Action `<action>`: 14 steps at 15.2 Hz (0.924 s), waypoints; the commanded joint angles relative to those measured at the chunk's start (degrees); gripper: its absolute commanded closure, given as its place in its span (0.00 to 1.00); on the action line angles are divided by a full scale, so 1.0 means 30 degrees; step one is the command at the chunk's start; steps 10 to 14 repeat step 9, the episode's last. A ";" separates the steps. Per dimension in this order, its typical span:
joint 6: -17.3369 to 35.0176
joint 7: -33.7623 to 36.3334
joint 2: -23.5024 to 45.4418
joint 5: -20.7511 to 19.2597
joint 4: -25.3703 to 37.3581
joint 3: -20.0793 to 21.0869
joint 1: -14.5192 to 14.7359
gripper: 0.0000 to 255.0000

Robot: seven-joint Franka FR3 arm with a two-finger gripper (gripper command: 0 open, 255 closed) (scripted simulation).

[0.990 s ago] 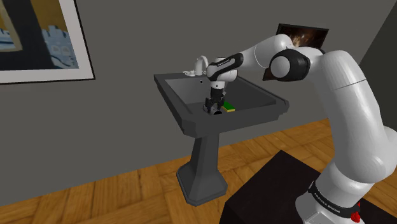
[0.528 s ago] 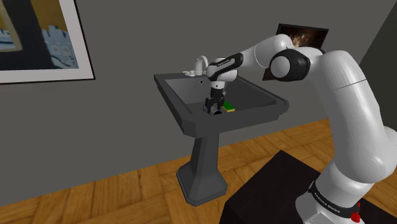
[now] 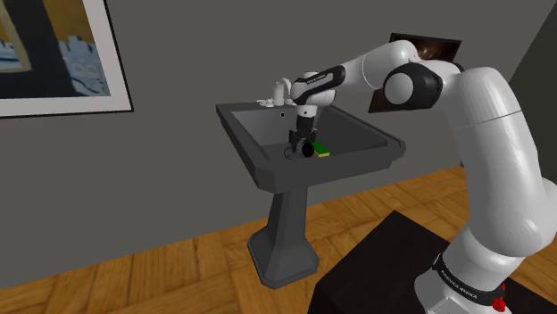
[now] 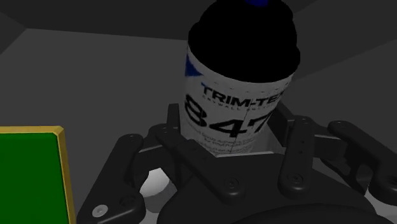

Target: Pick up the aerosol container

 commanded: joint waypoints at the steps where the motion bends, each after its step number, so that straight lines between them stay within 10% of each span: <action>1: -0.0407 0.0046 -0.0179 -0.0035 0.0237 -0.0022 -0.0017 1.00; 14: -0.1593 0.0221 -0.0801 -0.0140 0.0815 -0.0073 -0.0020 1.00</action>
